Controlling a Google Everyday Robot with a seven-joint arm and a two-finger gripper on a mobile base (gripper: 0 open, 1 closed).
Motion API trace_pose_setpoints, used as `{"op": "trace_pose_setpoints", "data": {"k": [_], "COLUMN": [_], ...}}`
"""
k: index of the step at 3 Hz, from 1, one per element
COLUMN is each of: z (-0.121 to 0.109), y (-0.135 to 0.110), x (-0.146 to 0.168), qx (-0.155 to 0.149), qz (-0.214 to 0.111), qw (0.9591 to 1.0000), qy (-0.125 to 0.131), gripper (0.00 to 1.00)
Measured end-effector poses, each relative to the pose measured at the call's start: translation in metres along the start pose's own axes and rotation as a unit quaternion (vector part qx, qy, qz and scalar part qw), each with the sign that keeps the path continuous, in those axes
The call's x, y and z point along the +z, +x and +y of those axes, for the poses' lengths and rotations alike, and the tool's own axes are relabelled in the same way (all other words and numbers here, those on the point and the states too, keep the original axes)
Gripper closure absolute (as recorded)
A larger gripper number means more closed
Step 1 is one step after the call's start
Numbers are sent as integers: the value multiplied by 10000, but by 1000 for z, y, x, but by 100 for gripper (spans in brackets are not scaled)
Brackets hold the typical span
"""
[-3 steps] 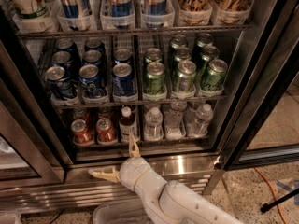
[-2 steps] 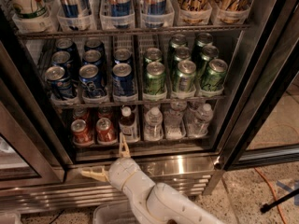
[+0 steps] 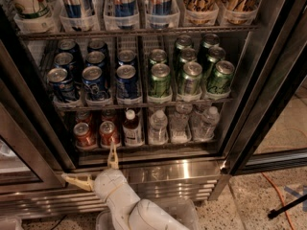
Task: Pick coke can from bottom shelf of fridge
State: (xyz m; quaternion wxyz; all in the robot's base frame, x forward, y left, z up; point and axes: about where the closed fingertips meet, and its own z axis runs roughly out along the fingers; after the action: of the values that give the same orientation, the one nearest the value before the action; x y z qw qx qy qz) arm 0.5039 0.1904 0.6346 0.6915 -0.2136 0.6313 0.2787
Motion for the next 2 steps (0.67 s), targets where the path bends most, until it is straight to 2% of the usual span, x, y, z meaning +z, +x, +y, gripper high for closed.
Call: {"op": "trace_pose_setpoints", "data": {"k": [1, 2], "z": [0, -6], "y": [0, 18], "x": [0, 8], "qx": [0, 94], "qz": [0, 178], "qw": [10000, 9998], "qy": [0, 8], "gripper": [0, 0]}}
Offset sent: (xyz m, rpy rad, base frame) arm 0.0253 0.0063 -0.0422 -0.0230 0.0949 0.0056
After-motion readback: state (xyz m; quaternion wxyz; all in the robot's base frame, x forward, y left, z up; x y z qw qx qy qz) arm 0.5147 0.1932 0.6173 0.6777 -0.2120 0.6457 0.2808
